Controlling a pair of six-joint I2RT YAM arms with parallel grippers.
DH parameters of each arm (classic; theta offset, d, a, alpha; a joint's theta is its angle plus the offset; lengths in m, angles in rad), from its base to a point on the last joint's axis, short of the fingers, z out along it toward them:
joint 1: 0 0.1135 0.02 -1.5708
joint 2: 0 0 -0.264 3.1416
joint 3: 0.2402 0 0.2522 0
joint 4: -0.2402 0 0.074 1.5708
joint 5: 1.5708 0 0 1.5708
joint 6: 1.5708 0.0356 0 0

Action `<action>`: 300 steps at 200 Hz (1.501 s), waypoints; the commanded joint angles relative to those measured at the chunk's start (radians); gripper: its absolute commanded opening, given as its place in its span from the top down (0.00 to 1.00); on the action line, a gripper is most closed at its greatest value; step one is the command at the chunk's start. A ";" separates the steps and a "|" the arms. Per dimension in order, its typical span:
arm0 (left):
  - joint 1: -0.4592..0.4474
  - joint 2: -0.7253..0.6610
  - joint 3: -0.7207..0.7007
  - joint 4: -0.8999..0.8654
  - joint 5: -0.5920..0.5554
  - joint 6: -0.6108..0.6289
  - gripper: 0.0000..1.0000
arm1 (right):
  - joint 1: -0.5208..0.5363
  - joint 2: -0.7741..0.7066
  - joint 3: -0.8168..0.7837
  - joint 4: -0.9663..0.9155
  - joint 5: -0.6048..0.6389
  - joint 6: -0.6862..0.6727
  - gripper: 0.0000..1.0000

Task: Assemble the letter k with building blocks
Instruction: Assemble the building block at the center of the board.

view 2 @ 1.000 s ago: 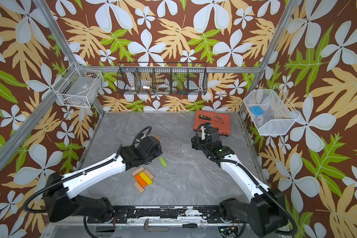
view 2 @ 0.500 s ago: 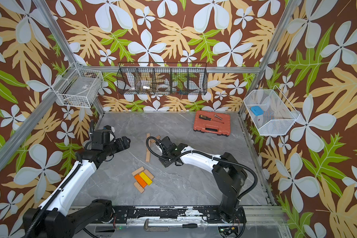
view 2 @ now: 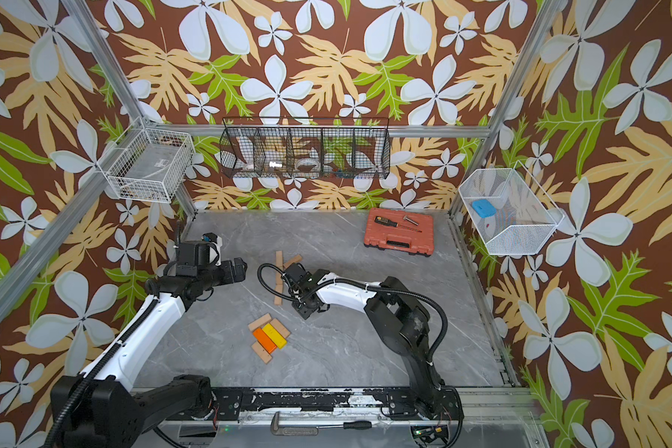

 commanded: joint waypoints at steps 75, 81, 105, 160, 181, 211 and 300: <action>0.002 -0.032 -0.008 -0.010 -0.053 0.019 0.03 | -0.012 0.058 0.046 -0.042 -0.048 -0.072 0.72; 0.002 -0.035 -0.009 -0.008 -0.053 0.020 0.03 | -0.016 0.059 0.051 -0.045 -0.052 -0.082 0.73; 0.002 -0.041 -0.008 -0.007 -0.049 0.022 0.03 | -0.037 0.076 0.095 -0.060 -0.054 -0.112 0.77; 0.002 -0.050 -0.008 -0.004 -0.035 0.025 0.03 | -0.047 0.146 0.234 -0.055 -0.055 -0.080 0.76; 0.004 -0.055 -0.011 0.001 -0.026 0.022 0.00 | -0.047 0.173 0.281 -0.054 -0.056 -0.071 0.76; 0.005 -0.054 -0.012 0.006 -0.013 0.009 0.00 | -0.049 0.201 0.331 -0.056 -0.041 -0.070 0.76; 0.015 -0.058 -0.011 0.002 -0.021 0.007 0.00 | -0.064 0.280 0.431 -0.100 -0.077 -0.127 0.76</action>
